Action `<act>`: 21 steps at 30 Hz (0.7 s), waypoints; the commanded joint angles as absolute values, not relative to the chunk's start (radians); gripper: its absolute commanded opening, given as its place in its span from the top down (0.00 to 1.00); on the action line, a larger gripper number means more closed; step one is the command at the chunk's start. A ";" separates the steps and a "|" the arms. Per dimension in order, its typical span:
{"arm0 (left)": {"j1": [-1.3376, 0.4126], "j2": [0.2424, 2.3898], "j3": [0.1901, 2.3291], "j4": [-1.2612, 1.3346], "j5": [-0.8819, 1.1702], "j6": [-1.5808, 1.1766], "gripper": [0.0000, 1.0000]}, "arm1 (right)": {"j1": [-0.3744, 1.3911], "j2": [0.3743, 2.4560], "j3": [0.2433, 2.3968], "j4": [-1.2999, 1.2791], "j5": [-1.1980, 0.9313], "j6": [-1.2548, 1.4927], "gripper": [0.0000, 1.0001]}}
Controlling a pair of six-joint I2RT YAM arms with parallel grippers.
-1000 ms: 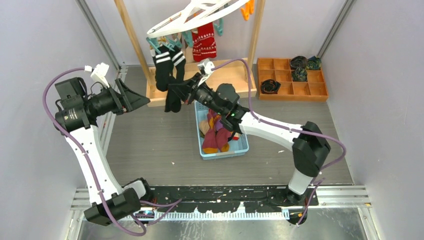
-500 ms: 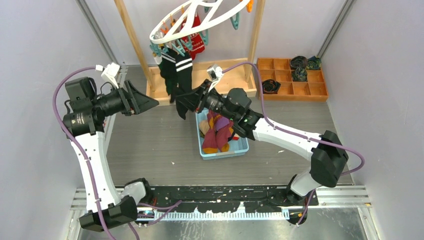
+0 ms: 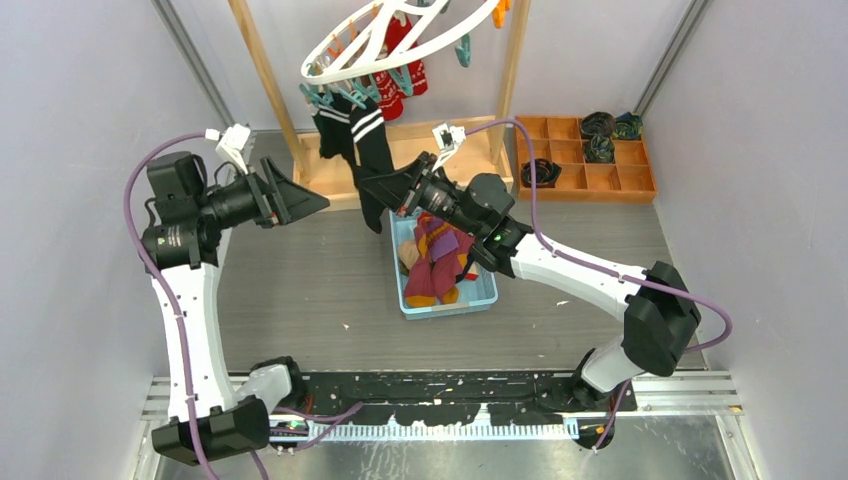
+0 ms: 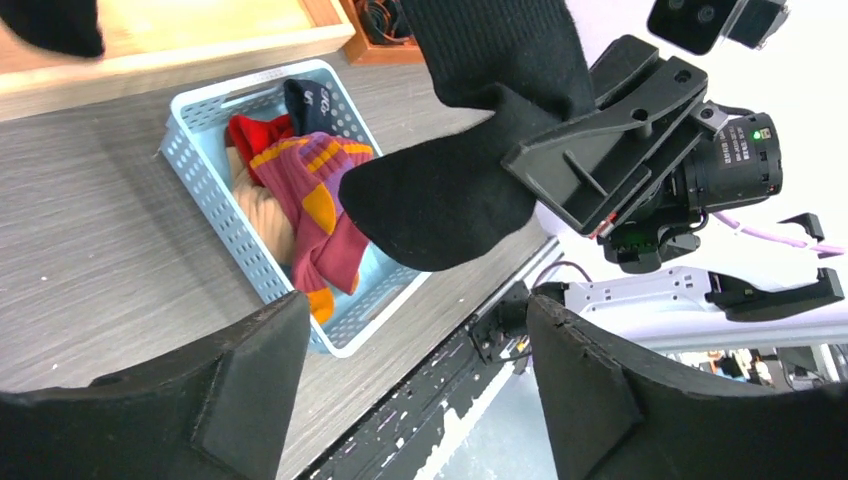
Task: Remove the socks clipped to the hanger
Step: Remove the sock from the hanger.
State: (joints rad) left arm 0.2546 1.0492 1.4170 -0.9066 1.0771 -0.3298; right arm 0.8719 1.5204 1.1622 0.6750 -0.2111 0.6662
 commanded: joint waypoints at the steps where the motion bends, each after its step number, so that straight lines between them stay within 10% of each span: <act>1: 0.187 1.046 1.379 -0.694 1.098 -0.480 0.14 | 0.875 1.514 1.175 0.797 -0.332 0.811 0.99; 13: 0.024 1.106 1.356 -0.390 1.052 -0.744 0.11 | 0.919 1.519 1.185 0.755 -0.470 0.840 0.90; 21: -0.033 1.130 1.323 -0.338 1.060 -0.773 0.41 | 0.926 1.501 1.173 0.719 -0.447 0.825 0.82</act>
State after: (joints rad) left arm -0.0135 1.1206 1.3285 -0.4225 1.0473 -0.7395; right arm 0.9154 1.5272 1.1622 0.7212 -0.4286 0.8265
